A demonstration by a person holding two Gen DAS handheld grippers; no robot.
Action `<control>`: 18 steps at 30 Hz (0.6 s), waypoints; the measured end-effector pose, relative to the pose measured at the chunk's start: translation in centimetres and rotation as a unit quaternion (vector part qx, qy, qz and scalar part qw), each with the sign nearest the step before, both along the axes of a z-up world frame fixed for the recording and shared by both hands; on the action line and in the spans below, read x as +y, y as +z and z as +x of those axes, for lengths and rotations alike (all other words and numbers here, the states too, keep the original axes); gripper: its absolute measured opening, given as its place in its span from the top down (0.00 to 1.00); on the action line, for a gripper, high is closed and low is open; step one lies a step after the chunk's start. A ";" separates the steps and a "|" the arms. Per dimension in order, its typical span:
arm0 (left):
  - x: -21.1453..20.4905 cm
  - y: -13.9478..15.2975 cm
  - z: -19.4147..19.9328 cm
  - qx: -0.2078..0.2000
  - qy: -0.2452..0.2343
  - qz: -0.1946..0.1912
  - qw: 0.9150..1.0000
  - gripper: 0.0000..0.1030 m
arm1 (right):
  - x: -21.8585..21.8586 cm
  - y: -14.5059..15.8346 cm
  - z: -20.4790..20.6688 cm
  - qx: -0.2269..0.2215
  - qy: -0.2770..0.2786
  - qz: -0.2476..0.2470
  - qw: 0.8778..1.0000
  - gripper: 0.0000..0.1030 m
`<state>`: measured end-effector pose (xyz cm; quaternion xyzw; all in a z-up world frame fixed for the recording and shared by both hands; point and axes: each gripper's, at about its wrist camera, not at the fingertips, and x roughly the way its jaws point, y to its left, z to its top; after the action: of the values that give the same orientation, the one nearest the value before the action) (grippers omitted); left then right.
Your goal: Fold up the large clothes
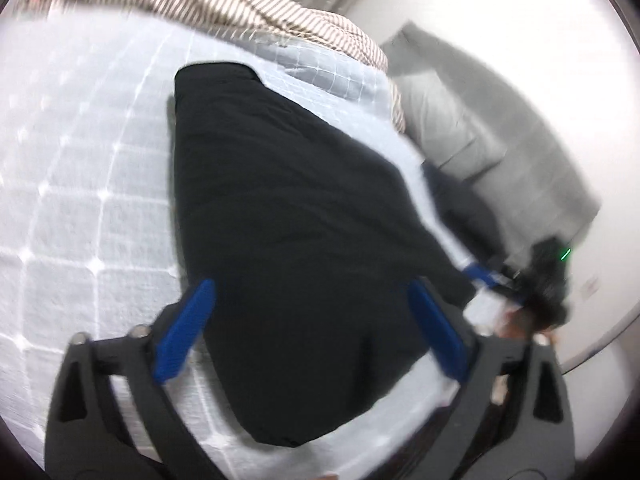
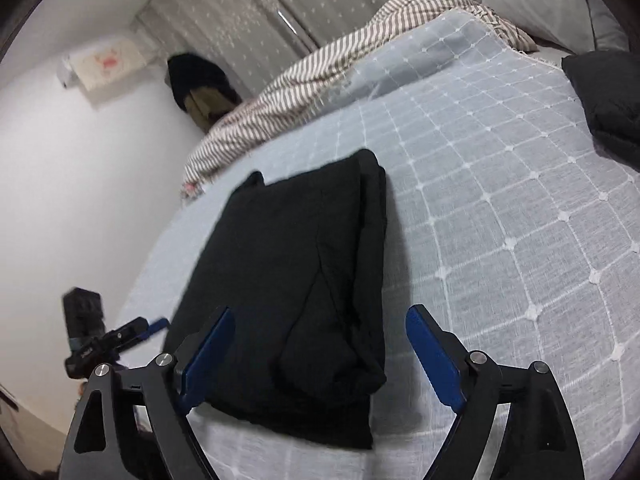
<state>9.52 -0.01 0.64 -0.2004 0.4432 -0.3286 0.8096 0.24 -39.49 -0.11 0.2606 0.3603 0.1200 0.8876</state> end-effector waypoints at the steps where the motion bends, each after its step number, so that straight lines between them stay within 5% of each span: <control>1: 0.4 -0.3 0.6 0.014 0.006 -0.014 1.000 0.02 | -0.4 -0.2 0.4 0.004 0.003 0.019 1.000 0.14; 5: 1.4 -2.6 3.5 0.077 0.021 -0.050 0.996 0.01 | -2.7 -2.4 2.6 0.047 0.002 0.109 0.993 0.14; 9: 1.2 -6.7 6.5 0.159 0.028 -0.059 0.985 0.01 | -4.4 -6.4 5.3 0.109 0.018 0.228 0.967 0.14; 14: 0.2 -8.7 8.9 0.195 0.007 -0.093 0.976 0.01 | -4.5 -9.9 8.9 0.155 0.046 0.267 0.950 0.14; 18: -0.8 -8.9 10.1 0.194 -0.003 -0.108 0.975 0.01 | -3.4 -10.4 10.2 0.145 0.064 0.280 0.947 0.14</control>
<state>19.63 -0.82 -8.23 -0.3449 0.5542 -0.3323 0.6808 10.44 -42.93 -10.48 0.4897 0.4530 0.2340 0.7073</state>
